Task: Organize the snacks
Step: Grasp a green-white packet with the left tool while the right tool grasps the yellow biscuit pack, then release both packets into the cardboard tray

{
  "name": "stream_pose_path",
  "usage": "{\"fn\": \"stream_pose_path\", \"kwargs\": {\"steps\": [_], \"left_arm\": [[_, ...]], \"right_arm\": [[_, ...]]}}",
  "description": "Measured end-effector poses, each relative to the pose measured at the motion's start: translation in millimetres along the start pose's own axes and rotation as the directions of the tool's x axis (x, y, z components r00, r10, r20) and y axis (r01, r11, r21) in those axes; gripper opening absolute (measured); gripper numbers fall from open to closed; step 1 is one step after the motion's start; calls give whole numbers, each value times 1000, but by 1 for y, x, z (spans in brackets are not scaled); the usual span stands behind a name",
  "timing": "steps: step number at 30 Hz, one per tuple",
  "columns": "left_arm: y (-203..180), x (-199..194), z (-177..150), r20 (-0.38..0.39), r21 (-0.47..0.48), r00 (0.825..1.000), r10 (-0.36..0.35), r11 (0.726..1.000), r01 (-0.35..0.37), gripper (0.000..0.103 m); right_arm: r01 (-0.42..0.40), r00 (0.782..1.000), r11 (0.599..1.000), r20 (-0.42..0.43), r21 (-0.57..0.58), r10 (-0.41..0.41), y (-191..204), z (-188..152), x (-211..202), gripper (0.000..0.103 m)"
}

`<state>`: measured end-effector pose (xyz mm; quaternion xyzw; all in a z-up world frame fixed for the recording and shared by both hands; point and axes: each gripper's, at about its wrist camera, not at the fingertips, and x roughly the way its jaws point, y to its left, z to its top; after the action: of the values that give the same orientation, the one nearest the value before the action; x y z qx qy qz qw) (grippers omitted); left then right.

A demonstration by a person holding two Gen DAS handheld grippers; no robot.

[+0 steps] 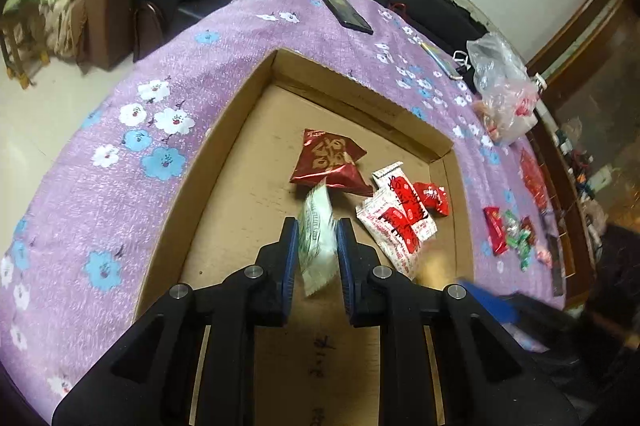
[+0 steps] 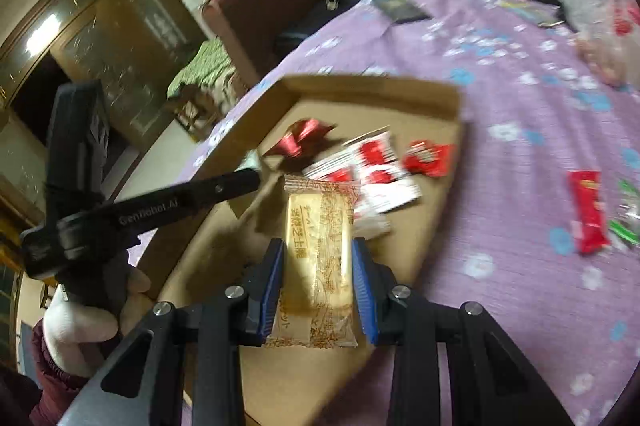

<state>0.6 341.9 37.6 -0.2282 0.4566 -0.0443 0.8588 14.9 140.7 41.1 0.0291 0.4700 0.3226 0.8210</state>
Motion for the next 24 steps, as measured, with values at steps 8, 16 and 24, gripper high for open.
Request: {"fn": "stream_pose_path", "kwargs": {"steps": [8, 16, 24], "left_arm": [[14, -16, 0, 17, -68, 997, -74, 995, 75, 45], [-10, -67, -21, 111, -27, 985, -133, 990, 137, 45], [-78, -80, -56, 90, 53, 963, -253, 967, 249, 65]], "right_arm": [[8, 1000, 1000, 8, 0, -8, 10, 6, 27, 42], [-15, 995, 999, 102, 49, 10, -22, 1, -23, 42], [151, 955, 966, 220, 209, -197, -129, -27, -114, 42]]}}
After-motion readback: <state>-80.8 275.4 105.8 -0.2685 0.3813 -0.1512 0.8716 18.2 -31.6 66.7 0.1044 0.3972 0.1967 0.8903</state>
